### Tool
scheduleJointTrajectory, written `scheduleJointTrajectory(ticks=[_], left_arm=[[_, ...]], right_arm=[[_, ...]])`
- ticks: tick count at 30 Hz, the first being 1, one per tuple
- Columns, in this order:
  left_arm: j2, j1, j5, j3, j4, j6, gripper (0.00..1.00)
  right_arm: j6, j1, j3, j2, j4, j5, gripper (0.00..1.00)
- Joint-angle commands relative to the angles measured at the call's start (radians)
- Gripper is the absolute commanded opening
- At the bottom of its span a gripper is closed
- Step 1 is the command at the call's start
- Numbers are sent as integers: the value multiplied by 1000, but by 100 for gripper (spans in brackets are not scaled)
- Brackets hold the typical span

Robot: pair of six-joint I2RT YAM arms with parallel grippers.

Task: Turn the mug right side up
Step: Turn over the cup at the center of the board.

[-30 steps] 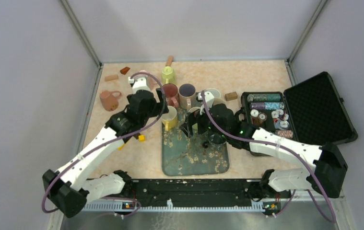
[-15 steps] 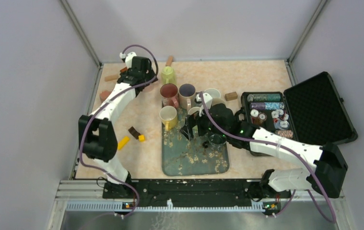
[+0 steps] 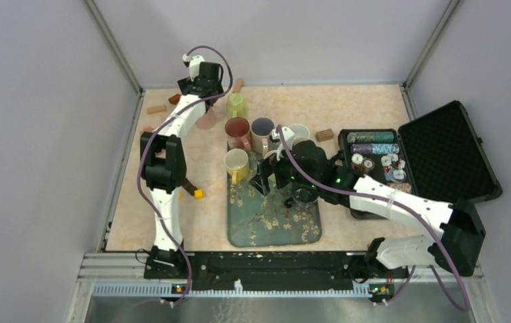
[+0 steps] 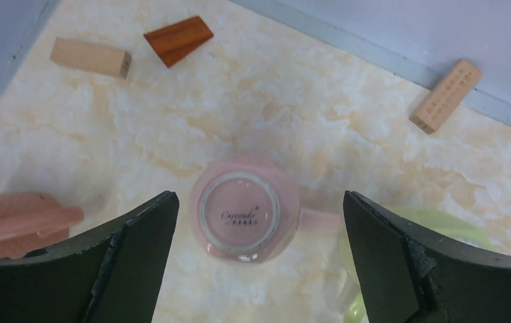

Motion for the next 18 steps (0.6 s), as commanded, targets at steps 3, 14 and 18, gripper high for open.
scheduleJointTrajectory(ticks=[3, 14, 18], left_arm=[[102, -2, -76, 169, -23, 120, 98], [179, 1, -82, 280, -152, 205, 98], [161, 3, -34, 258, -179, 196, 98]], right_arm=[[-27, -9, 63, 38, -1, -26, 99], [-24, -13, 87, 111, 12, -72, 99], [-18, -13, 80, 116, 23, -79, 99]])
